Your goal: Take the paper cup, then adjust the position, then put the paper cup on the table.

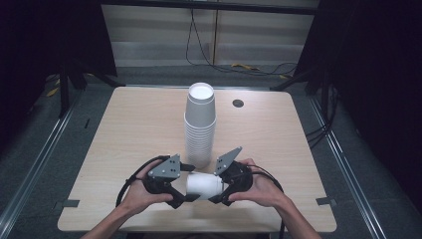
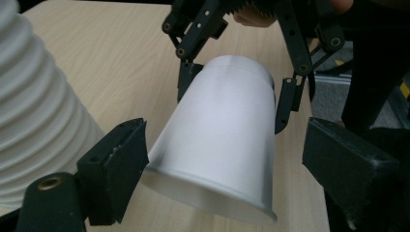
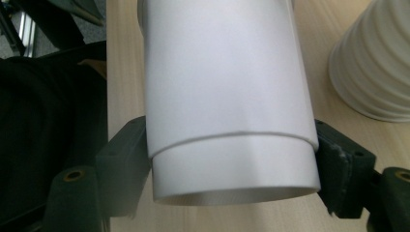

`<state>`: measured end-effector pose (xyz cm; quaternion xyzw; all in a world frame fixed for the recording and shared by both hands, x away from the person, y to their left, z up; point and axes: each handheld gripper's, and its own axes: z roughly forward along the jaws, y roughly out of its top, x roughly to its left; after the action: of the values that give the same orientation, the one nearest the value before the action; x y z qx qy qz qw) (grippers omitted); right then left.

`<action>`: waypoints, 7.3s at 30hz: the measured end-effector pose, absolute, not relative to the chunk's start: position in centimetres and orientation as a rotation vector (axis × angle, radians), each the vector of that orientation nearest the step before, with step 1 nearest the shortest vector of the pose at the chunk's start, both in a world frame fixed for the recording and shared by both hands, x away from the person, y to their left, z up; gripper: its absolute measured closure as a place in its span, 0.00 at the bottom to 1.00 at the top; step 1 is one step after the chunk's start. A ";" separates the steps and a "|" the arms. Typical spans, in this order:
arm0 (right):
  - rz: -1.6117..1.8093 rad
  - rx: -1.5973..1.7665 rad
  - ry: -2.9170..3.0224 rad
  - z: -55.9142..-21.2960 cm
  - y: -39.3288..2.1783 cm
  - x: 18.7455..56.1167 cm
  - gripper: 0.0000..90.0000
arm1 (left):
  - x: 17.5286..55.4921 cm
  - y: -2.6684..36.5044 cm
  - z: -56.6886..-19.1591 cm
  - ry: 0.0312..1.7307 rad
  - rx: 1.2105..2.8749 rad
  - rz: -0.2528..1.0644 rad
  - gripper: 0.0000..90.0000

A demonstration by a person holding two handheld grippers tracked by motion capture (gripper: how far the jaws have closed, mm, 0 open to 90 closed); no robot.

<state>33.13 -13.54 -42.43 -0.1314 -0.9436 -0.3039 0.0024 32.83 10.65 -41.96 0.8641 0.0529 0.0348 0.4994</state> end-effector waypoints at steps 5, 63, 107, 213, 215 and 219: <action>-1.015 -0.468 -2.941 -42.5 -14.4 33.3 0.27 | 33.4 11.6 -41.8 0.173 2.041 0.076 0.18; -1.811 -0.492 -2.502 -43.9 -16.2 33.6 0.27 | 35.0 13.9 -42.1 0.372 1.759 0.013 0.01; -1.746 -0.403 -2.514 -44.0 -15.0 33.1 0.26 | 34.9 12.0 -43.0 0.238 1.824 -0.125 0.09; -1.640 -1.103 -2.683 -44.8 -21.5 33.2 0.21 | 46.7 20.6 -42.8 0.891 2.407 0.295 0.08; -1.631 -1.102 -2.687 -45.0 -21.6 33.3 0.21 | 47.1 20.3 -42.9 0.894 2.428 0.289 0.08; -1.624 -1.102 -2.684 -45.1 -21.5 33.4 0.21 | 47.7 19.5 -43.0 0.898 2.483 0.277 0.08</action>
<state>33.37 -21.52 -45.08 -0.3301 -0.8038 -0.4864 -0.0918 47.74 19.52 -43.04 0.9077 0.3284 0.1012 0.2411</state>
